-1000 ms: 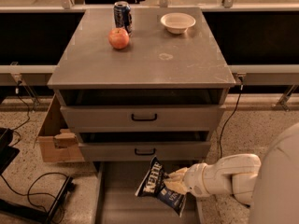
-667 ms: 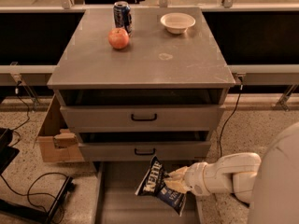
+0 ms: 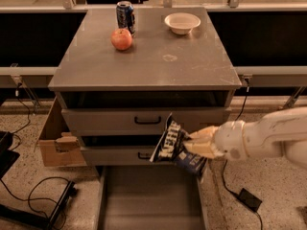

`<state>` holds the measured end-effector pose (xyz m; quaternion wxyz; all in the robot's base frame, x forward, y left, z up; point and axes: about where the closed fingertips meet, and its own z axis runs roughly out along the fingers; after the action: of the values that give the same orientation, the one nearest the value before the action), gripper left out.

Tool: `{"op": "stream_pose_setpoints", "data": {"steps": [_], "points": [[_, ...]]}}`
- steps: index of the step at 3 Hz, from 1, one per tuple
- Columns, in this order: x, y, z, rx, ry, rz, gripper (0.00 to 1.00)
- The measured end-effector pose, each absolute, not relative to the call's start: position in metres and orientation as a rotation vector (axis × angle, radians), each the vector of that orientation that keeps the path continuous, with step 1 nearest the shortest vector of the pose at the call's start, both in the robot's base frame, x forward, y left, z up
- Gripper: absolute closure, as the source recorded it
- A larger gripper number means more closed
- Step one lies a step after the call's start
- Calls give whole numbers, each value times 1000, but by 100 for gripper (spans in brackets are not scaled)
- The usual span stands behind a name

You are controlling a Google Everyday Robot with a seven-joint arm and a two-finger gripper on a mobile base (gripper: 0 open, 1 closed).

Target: Pick blue chip bag from bottom drawer and place on counter

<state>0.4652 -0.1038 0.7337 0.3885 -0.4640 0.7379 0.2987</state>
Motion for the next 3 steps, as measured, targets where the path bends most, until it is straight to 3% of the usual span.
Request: {"op": "stream_pose_setpoints", "data": {"steps": [2, 3], "points": [[492, -141, 874, -1419, 1700, 504, 100], [538, -144, 916, -1532, 1638, 341, 100]]}}
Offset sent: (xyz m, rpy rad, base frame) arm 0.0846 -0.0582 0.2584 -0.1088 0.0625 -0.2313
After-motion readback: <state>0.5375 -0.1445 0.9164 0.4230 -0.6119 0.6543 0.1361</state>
